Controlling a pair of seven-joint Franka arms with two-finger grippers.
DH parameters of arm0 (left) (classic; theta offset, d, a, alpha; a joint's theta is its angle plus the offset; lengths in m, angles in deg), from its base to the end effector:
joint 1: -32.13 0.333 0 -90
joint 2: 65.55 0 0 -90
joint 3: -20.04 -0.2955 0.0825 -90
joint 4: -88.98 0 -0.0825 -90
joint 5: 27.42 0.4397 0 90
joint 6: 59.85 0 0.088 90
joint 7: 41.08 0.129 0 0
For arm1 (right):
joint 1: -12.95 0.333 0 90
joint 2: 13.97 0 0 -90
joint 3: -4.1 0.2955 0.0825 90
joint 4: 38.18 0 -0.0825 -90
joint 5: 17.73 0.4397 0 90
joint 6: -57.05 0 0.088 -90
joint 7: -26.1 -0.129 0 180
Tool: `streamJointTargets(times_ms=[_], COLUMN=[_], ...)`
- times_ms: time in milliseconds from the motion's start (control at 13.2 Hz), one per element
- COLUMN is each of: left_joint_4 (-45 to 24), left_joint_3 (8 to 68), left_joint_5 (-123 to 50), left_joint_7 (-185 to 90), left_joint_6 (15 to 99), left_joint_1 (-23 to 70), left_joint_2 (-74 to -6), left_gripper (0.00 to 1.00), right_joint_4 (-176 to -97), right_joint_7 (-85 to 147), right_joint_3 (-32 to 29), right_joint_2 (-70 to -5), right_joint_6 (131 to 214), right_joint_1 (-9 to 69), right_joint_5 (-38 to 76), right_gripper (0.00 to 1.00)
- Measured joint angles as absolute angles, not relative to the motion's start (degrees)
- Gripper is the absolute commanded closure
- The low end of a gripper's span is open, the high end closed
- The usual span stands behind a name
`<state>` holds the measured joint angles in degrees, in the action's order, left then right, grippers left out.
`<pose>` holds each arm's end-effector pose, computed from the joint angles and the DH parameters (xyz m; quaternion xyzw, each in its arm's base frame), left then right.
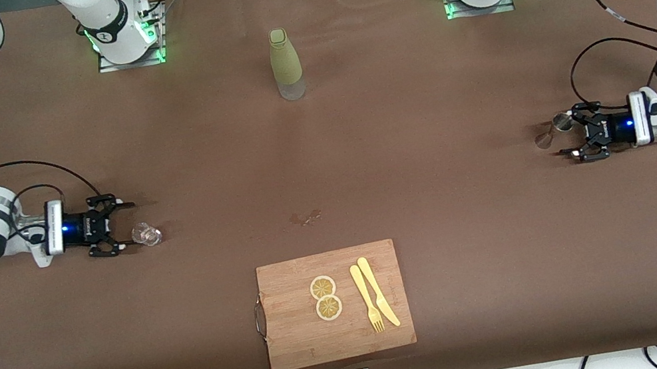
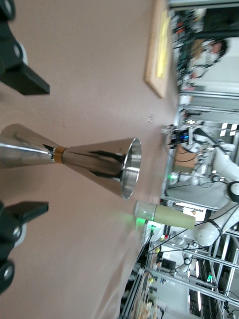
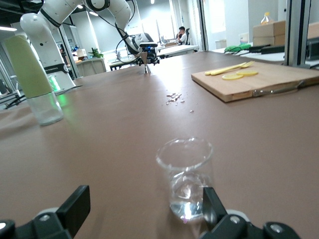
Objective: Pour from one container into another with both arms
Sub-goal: 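Open both grippers, releasing the glass cup and the jigger on the table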
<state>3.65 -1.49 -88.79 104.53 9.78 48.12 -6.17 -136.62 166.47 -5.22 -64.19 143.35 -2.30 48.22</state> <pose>0.5403 0.2389 0.0201 0.5812 -0.5377 0.3428 0.5055 0.5671 -0.1298 0.0205 -0.6169 -0.5050 -0.3659 0.4802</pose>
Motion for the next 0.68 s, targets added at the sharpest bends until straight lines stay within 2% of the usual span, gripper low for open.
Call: streamJointTargets(times_ms=[380,684], left_joint_4=[15.01,16.7], left_joint_3=[-1.46,-1.41], left_joint_5=[-77.32,-69.23], left_joint_7=[76.14,50.98], left_joint_6=[9.98,9.89], left_joint_1=[47.64,44.61], left_joint_2=[-10.26,-18.74], left_gripper=[0.0,0.0], right_joint_4=[-130.07,-125.45], right_joint_7=[155.84,138.5], right_joint_3=[-9.35,-9.43], right_joint_2=[-62.72,-57.02], right_joint_6=[136.56,135.25], right_joint_1=[-2.66,-2.53], right_joint_5=[42.11,35.25], right_gripper=[0.0,0.0])
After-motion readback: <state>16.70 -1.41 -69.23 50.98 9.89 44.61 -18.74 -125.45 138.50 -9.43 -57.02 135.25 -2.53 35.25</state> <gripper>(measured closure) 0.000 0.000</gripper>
